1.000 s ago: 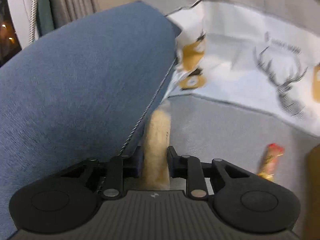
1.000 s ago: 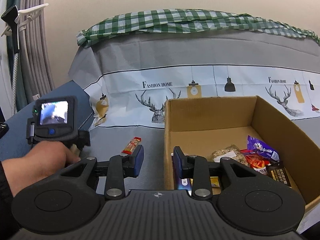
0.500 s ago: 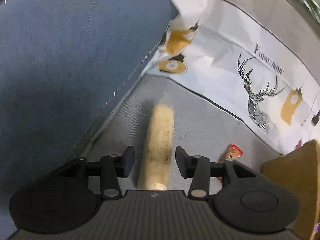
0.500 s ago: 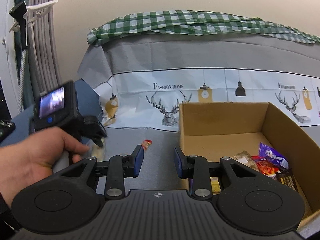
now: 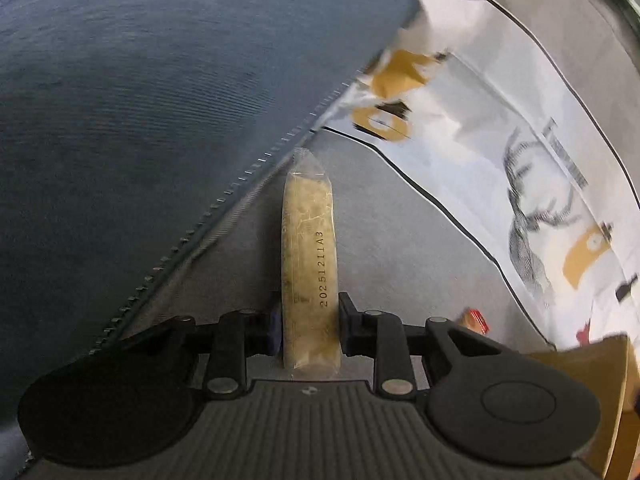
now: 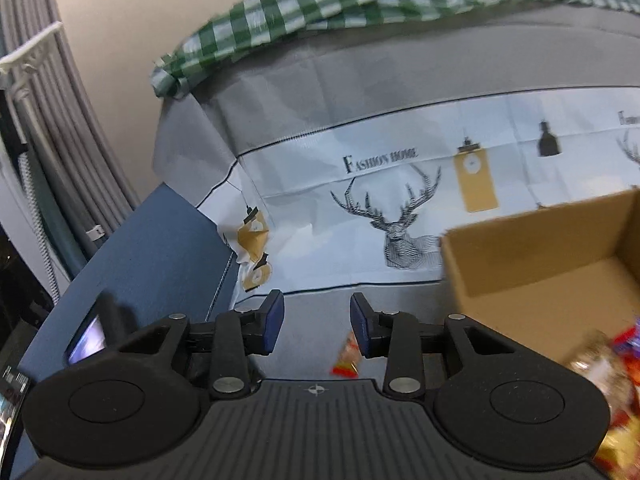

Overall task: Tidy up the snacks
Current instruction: 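Grasp the red-wrapped candy with the right tool while the left tool holds the wafer bag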

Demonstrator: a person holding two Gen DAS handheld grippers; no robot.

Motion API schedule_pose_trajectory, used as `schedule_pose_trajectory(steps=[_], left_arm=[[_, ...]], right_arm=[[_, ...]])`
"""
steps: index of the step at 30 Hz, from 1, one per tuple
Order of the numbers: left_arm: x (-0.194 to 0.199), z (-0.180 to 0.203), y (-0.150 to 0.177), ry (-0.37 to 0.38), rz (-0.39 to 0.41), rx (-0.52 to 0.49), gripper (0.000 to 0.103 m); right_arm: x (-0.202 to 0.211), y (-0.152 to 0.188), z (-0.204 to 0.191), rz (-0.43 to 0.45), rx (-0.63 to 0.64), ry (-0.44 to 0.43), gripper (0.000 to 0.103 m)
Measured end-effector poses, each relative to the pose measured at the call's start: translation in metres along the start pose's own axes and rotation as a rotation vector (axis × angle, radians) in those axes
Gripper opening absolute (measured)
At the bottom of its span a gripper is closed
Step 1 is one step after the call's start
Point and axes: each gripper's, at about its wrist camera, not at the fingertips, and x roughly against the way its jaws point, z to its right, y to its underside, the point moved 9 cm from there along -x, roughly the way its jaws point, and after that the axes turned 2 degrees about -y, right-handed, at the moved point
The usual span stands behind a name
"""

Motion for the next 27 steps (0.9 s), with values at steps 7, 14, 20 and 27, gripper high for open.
schedule_pose_trajectory(steps=[7, 14, 20, 27], left_arm=[[-0.002, -0.006, -0.004, 0.008, -0.014, 0.041, 0.030], [-0.004, -0.010, -0.005, 0.013, -0.029, 0.081, 0.031], [-0.005, -0.012, -0.008, 0.018, -0.036, 0.103, 0.036], [-0.005, -0.010, -0.008, 0.004, -0.030, 0.083, 0.032]], right_arm=[[-0.086, 0.010, 0.002, -0.174, -0.026, 0.057, 0.026], [-0.151, 0.045, 0.025, -0.327, -0.037, 0.174, 0.034], [-0.161, 0.053, 0.019, -0.305, 0.101, 0.208, 0.037], [-0.146, 0.050, 0.024, -0.293, 0.108, 0.184, 0.018]])
